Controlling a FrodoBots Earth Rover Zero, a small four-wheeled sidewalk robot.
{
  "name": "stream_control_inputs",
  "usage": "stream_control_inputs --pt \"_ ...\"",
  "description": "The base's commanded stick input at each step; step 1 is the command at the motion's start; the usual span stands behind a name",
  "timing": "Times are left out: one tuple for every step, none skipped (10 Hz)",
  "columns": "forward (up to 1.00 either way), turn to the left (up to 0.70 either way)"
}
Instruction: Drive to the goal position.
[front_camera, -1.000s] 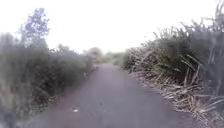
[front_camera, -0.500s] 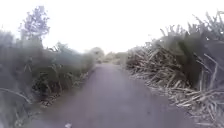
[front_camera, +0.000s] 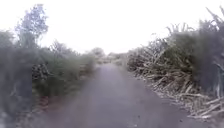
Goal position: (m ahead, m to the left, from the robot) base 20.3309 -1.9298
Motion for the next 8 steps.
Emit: stream_control_inputs --pt "0.7 -0.35" --pt "0.7 -0.35" --pt "0.7 0.0" --pt "0.7 0.0" --pt "0.7 0.0" --pt "0.7 0.0" --pt "0.7 0.0" --pt "0.7 0.0"
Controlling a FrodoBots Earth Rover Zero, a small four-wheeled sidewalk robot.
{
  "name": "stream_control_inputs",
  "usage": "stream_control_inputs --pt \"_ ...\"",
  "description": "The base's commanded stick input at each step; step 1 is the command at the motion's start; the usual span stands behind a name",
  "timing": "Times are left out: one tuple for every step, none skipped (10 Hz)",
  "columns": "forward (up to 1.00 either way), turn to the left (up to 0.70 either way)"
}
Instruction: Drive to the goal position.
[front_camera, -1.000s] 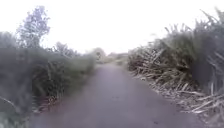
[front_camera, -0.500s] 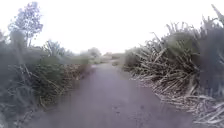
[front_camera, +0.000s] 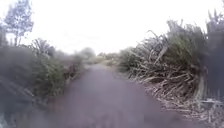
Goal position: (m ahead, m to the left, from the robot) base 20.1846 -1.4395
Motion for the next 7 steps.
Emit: stream_control_inputs --pt "0.7 0.0" --pt "0.7 0.0" --pt "0.7 0.0" --pt "0.7 0.0" --pt "0.7 0.0" --pt "0.7 0.0" --pt "0.7 0.0"
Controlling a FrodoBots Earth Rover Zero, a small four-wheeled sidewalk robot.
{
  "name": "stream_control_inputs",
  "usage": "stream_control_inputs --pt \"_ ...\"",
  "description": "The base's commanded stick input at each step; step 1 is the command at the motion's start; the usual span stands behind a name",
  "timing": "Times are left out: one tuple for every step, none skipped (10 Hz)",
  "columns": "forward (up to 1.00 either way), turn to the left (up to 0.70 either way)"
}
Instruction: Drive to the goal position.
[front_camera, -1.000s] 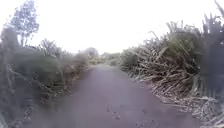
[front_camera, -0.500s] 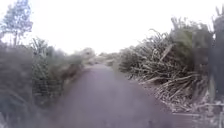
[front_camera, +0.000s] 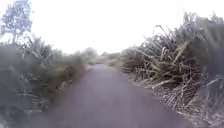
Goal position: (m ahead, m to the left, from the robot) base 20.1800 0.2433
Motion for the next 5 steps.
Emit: stream_control_inputs --pt "0.7 0.0" --pt "0.7 0.0" --pt "0.7 0.0" --pt "0.7 0.0" --pt "0.7 0.0"
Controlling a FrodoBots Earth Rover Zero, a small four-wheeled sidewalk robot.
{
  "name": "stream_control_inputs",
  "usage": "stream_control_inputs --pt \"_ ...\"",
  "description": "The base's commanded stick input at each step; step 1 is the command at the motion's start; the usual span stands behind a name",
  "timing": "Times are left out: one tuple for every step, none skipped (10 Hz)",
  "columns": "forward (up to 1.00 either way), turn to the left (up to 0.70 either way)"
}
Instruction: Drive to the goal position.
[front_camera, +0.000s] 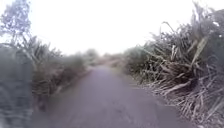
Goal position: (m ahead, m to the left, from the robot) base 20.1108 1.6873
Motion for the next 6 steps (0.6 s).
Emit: stream_control_inputs --pt "0.7 0.0" --pt "0.7 0.0" --pt "0.7 0.0" --pt "0.7 0.0" --pt "0.7 0.0" --pt "0.7 0.0"
